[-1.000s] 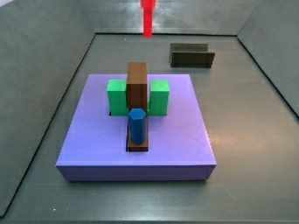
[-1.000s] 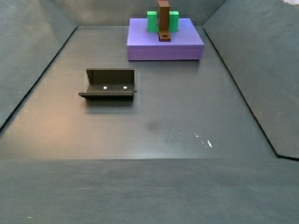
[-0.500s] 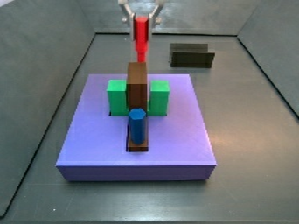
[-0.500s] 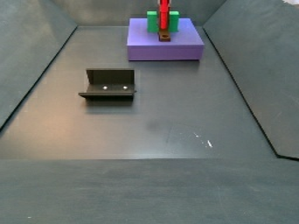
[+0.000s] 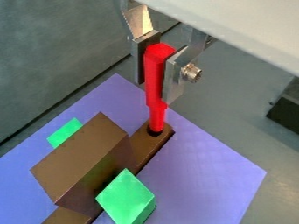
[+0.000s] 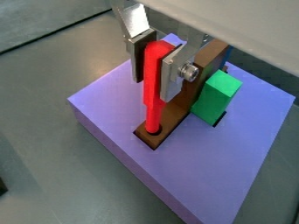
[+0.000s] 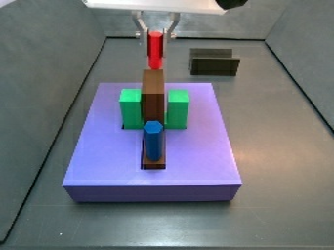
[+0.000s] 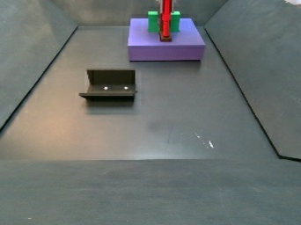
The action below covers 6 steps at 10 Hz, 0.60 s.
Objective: Pick up the red object. Move up. Place the red object on the fixture. Regrasp the red object. Move to above the board. Insert the red object.
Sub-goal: Insert the red object.
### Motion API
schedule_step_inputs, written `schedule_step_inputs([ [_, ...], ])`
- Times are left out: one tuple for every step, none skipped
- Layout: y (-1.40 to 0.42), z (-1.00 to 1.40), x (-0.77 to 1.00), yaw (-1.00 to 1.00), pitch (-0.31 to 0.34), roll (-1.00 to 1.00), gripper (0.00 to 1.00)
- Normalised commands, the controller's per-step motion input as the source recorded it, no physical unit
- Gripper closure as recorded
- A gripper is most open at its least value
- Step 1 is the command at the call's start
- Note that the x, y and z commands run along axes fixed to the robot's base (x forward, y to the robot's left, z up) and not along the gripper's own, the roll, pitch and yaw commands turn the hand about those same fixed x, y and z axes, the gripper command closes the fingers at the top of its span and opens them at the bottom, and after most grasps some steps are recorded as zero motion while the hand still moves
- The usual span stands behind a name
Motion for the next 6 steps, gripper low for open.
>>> schedule_step_inputs([
  [0.00, -0.22, 0.00, 0.00, 0.019, -0.23, 1.00],
  [0.00, -0.25, 0.00, 0.00, 0.021, -0.21, 1.00],
  [0.02, -0.33, 0.00, 0.00, 0.019, -0.17, 1.00],
  [0.11, -0.48, 0.00, 0.00, 0.000, -0.10, 1.00],
  [0.09, -0.71, 0.00, 0.00, 0.000, 0.00, 1.00],
  [0.00, -0.87, -0.01, 0.00, 0.000, 0.01, 1.00],
])
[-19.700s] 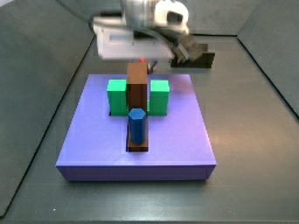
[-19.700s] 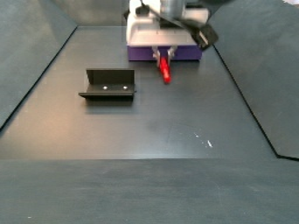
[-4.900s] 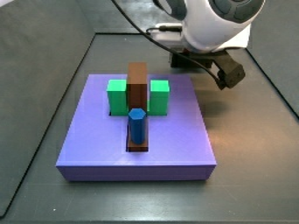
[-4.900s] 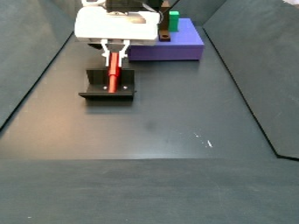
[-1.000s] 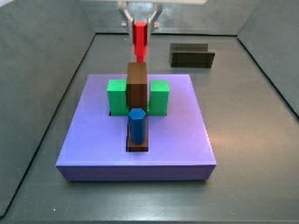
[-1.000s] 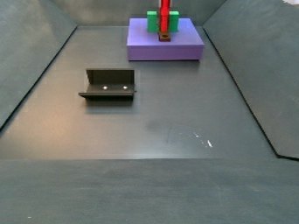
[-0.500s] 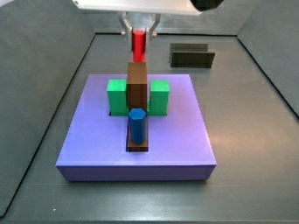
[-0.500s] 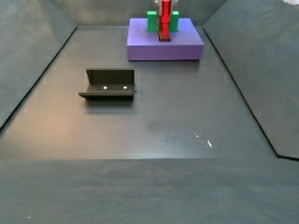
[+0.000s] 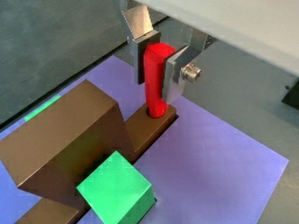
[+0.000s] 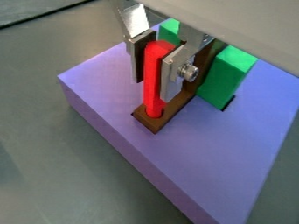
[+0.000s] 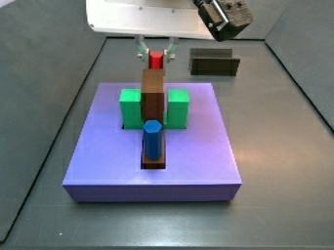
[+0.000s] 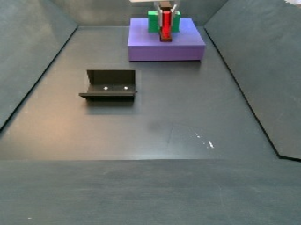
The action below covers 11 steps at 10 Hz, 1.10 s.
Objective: Pick up the red object. Move up. Place the red object on the fixture. Regrasp the red object. Move to above the board. Insert the red object.
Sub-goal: Insert the red object.
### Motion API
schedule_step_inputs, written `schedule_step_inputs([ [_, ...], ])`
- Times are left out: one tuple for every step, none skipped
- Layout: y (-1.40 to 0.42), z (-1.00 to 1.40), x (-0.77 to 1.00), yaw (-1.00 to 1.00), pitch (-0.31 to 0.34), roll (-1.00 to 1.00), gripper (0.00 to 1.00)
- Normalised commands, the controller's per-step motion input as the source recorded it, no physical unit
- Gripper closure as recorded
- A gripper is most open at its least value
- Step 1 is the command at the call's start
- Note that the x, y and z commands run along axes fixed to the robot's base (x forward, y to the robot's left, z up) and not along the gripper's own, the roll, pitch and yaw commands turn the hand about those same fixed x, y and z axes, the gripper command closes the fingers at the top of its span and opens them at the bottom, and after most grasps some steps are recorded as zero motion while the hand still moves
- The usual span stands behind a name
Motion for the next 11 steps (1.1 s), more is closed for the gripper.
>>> schedule_step_inputs([
  [0.00, -0.86, -0.01, 0.00, 0.000, 0.00, 1.00],
  [-0.01, -0.52, -0.04, 0.00, -0.029, 0.01, 1.00],
  [-0.32, -0.08, 0.19, 0.22, 0.019, 0.16, 1.00],
  [-0.21, 0.00, 0.32, 0.22, 0.054, 0.15, 1.00],
  [0.00, 0.00, 0.33, 0.07, 0.126, 0.14, 1.00],
  [0.00, -0.17, 0.17, 0.02, 0.037, 0.12, 1.00],
  [0.00, -0.54, 0.00, 0.00, 0.000, 0.20, 1.00],
  [-0.03, -0.61, -0.16, -0.01, -0.069, 0.17, 1.00],
  [-0.02, -0.57, -0.21, -0.01, -0.096, 0.14, 1.00],
  [-0.02, 0.00, -0.09, 0.00, -0.057, 0.02, 1.00],
  [0.00, 0.00, 0.00, 0.00, 0.000, 0.00, 1.00],
])
